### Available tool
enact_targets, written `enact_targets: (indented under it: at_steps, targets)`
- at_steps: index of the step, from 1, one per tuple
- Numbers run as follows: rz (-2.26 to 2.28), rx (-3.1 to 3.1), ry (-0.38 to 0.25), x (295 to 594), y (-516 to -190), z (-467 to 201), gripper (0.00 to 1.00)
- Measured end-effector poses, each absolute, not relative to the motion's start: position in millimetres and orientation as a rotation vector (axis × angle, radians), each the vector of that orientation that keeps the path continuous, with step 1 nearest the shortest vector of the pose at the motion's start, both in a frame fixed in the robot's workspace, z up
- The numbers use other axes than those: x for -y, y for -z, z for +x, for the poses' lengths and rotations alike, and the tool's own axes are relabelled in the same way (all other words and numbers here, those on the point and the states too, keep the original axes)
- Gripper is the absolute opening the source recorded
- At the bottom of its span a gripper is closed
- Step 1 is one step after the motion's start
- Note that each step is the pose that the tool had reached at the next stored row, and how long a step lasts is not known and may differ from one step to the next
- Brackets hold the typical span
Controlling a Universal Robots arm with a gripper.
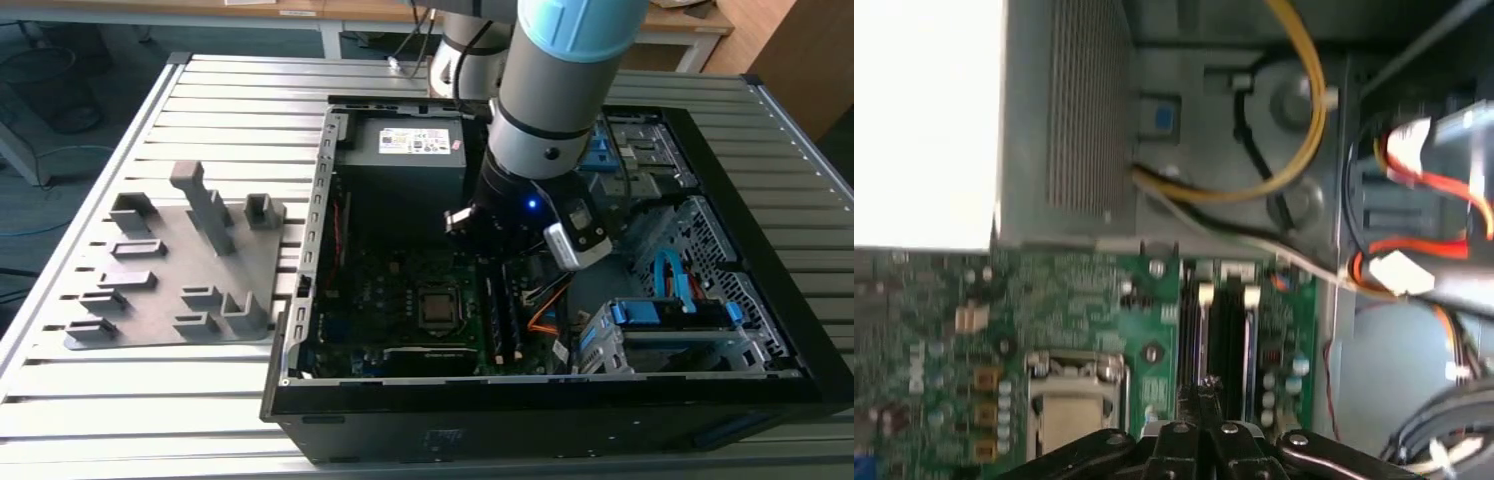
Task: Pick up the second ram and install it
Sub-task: 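Press down the second ram until it locks into place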
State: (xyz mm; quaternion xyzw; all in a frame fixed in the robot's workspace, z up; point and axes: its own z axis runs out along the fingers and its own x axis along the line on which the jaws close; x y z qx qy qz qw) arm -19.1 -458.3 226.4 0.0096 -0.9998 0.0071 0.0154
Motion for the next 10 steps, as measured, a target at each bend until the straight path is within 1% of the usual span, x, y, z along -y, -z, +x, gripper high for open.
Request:
enact_targets:
  at_steps: [10]
  targets:
    - [0.029, 3.110, -0.052, 493, -222, -19, 0.10]
